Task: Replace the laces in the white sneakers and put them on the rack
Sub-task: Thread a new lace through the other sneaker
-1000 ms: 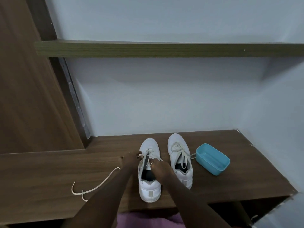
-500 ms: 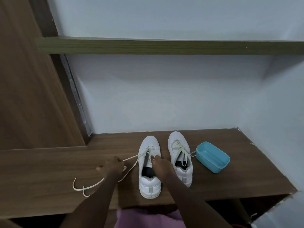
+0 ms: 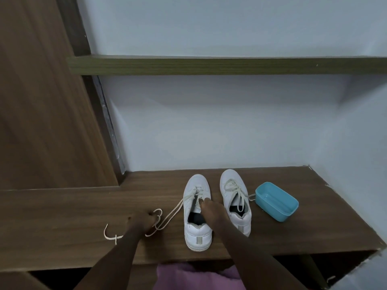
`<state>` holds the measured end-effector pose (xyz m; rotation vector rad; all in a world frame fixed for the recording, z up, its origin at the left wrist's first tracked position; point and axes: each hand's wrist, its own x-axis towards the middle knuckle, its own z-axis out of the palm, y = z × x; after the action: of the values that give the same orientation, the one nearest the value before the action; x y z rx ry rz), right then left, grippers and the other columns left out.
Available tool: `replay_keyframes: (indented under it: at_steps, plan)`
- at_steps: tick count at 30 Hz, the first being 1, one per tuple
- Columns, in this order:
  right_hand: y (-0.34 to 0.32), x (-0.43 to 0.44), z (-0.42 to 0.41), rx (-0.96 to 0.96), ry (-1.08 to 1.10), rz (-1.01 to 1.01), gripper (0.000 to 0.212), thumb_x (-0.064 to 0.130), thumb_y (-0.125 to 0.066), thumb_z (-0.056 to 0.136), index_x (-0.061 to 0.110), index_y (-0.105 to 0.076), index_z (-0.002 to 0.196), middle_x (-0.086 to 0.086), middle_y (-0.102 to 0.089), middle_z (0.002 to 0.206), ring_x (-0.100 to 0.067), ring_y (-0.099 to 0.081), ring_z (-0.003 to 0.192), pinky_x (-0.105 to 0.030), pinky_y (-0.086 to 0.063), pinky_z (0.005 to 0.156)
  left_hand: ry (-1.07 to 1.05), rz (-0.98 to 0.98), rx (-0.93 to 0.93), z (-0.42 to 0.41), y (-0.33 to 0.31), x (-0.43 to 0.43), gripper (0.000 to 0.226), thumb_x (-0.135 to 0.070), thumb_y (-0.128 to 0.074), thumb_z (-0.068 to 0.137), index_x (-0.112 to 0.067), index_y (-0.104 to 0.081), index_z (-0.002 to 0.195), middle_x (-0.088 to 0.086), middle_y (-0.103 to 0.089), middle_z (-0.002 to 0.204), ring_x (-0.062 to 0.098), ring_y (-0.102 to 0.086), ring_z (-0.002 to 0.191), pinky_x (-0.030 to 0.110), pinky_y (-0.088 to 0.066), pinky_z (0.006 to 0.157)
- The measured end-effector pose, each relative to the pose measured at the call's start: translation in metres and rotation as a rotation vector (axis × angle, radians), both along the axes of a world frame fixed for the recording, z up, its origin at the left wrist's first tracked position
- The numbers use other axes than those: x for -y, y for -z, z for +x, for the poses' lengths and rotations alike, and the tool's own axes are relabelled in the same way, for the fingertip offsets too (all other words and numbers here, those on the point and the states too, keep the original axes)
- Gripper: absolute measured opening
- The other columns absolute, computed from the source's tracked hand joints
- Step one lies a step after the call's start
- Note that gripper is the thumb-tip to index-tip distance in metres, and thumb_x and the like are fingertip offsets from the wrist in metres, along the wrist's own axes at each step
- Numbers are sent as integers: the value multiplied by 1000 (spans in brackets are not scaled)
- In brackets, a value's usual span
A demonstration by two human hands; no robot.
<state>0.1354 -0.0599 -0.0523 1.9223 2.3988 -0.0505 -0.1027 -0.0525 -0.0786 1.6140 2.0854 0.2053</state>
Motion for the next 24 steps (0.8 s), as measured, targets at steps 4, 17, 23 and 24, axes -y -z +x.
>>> replay_keyframes:
  at_steps: [4,17,23,24]
  plan:
    - [1,0,1,4,-10,12,40,3,-38,97,6,-39,137,-14,-53,124,-34,-60,108,-40,-48,83,141,41,107,38,-14,-9,36,-32,-44,97,-17,-56,129,7,-55,135,24,-49,125,28,-36,101]
    - [5,-11,2,13,-21,-10,33,4,-38,98,5,-45,129,-14,-55,120,-36,-60,105,-41,-49,82,-124,83,692,91,3,-26,21,-2,-57,91,1,-69,109,19,-68,106,17,-60,74,12,-46,61]
    - [7,-14,2,-6,-19,-2,36,6,-37,98,7,-43,134,-13,-54,121,-35,-60,106,-40,-48,83,-420,-64,925,91,21,-20,30,-17,-50,96,-6,-58,69,8,-55,68,26,-55,76,37,-47,74]
    - [7,-14,2,-12,-19,-3,36,6,-36,98,7,-42,134,-13,-54,121,-35,-59,106,-40,-48,83,-474,-76,965,88,33,-25,34,-20,-48,97,-4,-58,68,11,-55,69,27,-54,75,38,-47,76]
